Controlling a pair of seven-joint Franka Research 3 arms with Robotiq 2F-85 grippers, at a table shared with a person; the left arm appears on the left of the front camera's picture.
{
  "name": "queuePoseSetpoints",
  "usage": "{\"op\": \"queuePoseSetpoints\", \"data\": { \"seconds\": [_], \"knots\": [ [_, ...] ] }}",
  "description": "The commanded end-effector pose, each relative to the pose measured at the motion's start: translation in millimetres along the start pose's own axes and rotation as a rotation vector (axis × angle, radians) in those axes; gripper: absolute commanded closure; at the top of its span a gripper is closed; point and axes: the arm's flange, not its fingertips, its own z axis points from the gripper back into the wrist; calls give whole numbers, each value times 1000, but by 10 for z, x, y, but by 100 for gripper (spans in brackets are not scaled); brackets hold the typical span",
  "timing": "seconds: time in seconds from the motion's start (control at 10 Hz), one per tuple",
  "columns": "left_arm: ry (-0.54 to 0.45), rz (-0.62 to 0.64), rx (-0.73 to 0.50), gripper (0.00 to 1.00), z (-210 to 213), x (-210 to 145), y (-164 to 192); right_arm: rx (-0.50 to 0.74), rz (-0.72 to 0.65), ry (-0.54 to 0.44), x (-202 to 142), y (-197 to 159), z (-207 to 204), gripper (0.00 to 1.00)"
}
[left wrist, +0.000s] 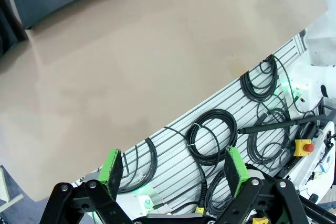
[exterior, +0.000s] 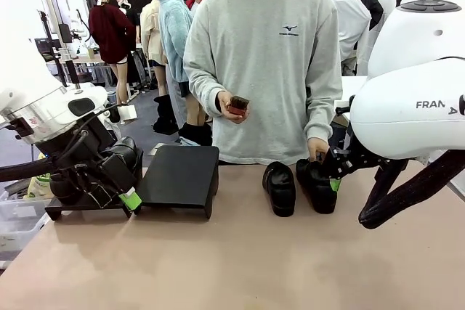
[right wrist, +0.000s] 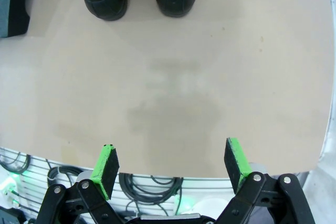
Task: Organize the shoes by placing them on the stand.
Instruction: Pick up one Shoe and place it in the middle of the table.
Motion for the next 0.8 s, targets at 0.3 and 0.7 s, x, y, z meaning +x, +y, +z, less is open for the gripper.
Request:
{"op": "queuePoseSetpoints", "data": {
  "seconds": [0.3,0.7],
  "knots": [
    [-4,-12,1,0,-9,15,20,0,0,3,-3,0,-4,0],
    [-4,-12,1,0,-9,15,20,0,0,3,-3,0,-4,0]
  ]
}}
